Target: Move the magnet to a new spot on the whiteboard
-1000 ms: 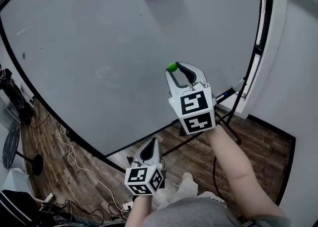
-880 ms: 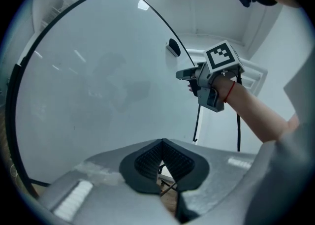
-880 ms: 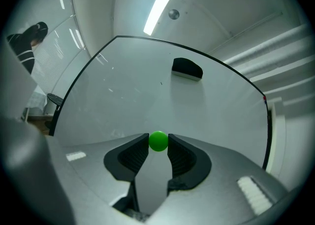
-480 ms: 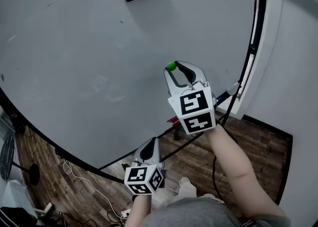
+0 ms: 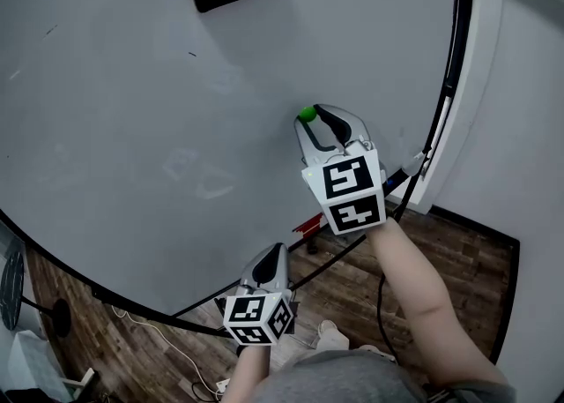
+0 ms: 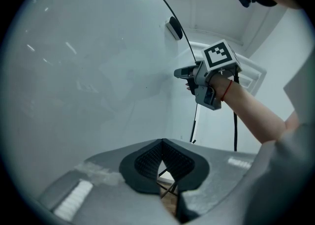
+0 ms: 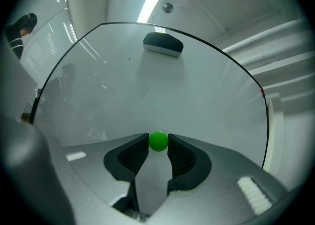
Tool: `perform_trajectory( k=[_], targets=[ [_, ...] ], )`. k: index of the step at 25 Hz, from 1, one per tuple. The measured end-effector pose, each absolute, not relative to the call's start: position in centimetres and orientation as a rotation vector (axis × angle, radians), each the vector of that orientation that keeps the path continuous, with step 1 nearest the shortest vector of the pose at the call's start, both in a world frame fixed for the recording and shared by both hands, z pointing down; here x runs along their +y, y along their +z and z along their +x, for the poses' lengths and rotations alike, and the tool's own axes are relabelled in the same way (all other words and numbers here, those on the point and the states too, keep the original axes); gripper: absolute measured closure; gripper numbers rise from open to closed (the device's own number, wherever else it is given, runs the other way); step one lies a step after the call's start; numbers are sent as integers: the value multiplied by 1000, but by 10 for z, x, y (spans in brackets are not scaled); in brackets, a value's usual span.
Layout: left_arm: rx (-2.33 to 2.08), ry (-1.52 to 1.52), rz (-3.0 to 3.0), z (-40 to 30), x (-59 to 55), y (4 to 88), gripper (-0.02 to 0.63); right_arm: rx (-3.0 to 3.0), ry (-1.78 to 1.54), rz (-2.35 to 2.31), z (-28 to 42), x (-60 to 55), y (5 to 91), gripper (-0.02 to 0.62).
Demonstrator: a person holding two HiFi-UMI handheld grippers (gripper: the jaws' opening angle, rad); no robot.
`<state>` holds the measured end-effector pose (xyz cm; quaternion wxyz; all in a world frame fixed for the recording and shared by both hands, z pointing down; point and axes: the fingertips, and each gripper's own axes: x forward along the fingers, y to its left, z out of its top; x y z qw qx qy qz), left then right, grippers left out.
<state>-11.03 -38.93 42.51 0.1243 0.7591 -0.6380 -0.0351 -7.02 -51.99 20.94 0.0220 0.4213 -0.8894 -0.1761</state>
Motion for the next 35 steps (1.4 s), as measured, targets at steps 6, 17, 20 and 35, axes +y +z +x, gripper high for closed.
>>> perform_trajectory(
  k=[6,17,20,35],
  targets=[
    [-1841,-105,2231,-111,-407,421,601,-2745,-549,1319,-71,-539,205,474],
    [-1811,-84,2261,-107,-423,421,601,-2763,-553,1312,-70,-549,203,472],
    [-1807,-78,2268,-105,-423,420,601,-2759,-565,1310,-70,-549,203,471],
    [-1817,-71,2279,-102,-411,415,601,-2757,-535,1314,-69,-551,204,466]
  ],
)
